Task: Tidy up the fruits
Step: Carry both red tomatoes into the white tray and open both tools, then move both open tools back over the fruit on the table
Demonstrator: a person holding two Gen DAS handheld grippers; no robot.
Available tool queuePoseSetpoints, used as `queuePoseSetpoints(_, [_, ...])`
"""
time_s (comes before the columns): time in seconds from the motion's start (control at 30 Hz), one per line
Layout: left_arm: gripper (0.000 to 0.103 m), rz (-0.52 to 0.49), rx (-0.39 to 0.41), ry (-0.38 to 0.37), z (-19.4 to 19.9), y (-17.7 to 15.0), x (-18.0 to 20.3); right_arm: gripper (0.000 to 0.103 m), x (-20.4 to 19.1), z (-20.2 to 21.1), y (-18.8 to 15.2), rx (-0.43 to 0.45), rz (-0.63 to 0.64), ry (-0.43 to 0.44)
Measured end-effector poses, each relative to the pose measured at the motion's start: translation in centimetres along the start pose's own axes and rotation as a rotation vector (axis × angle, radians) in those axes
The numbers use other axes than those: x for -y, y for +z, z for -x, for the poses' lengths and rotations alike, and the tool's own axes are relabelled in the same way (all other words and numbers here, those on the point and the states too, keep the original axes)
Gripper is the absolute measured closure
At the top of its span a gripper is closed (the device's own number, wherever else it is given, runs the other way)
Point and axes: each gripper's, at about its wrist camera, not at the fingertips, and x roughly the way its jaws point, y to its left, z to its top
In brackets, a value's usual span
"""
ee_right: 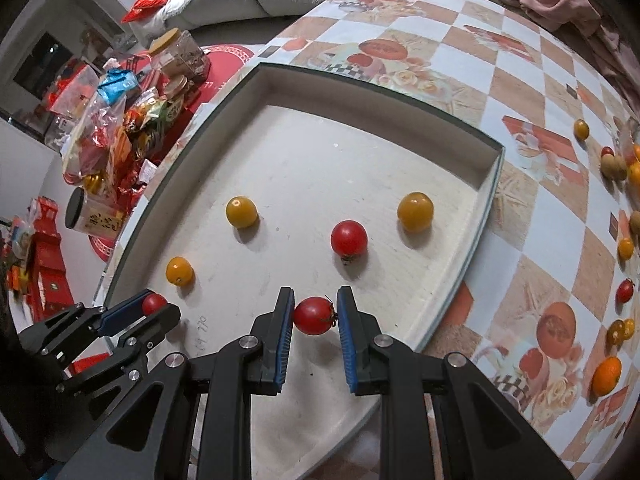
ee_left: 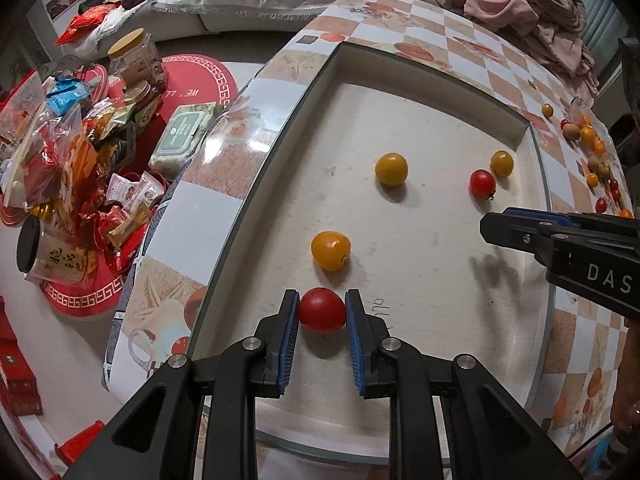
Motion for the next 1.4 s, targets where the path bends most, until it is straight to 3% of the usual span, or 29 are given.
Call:
queuePoseSetpoints(0.5, [0.078, -0.040, -0.023, 0.016, -0.5, -0.2, 0.5, 0.079, -0.4, -1.5, -0.2, -0.020, 0.020, -0.032])
queuePoseSetpoints(0.77, [0.077, -0.068, -0.032, 0.026, -0.5, -0.3, 0.7, 0.076, 0.0, -1.5, -0.2, -0.030, 0.000, 0.003])
queuePoseSetpoints(0.9, [0.077, -0.074, -0.038, 0.025, -0.4, -0.2, 0.7, 0.055, 0.3, -1.1, -0.4, -0.022, -0.010, 0.012])
queuePoseSetpoints(0.97, [0.077, -0.079, -0.040, 0.024, -0.4, -0.2, 0.7, 0.054, 0.5, -0.9, -0.5, -0.016, -0.015, 0.019])
queuePoseSetpoints(1.0, [0.075, -0.083, -0.041, 0.025, -0.4, -0.2, 0.7, 0.053, 0.5, -0.7, -0.5, -0.014, -0.017, 0.023])
queuePoseSetpoints(1.07, [0.029, -0.078, -0.026, 0.026, -0.1, -0.2, 0.6, 0.047, 0.5, -0.3, -0.5, -0.006, -0.024, 0.029])
queuePoseSetpoints(1.13, [0.028, -0.079, 0.039, 0.031, 1.0, -0.4, 0.6, 0.044, 0.6, 0.2, -0.5, 0.008, -0.029, 0.038])
queuePoseSetpoints(1.27, [0.028, -0.104, -0.004, 0.021, 0.8, -0.2, 1.1, 0.042, 0.6, 1.0, -0.3, 0.030, -0.042, 0.051])
queuePoseSetpoints(1.37, [0.028, -0.130, 0.000, 0.029, 1.1, 0.1, 2.0, 0.033, 0.8, 2.0, -0.3, 0.054, -0.058, 0.062])
queuePoseSetpoints(1.4, [0.028, -0.137, 0.001, 0.030, 1.3, 0.2, 2.4, 0.025, 1.0, 2.3, -0.3, 0.064, -0.062, 0.061])
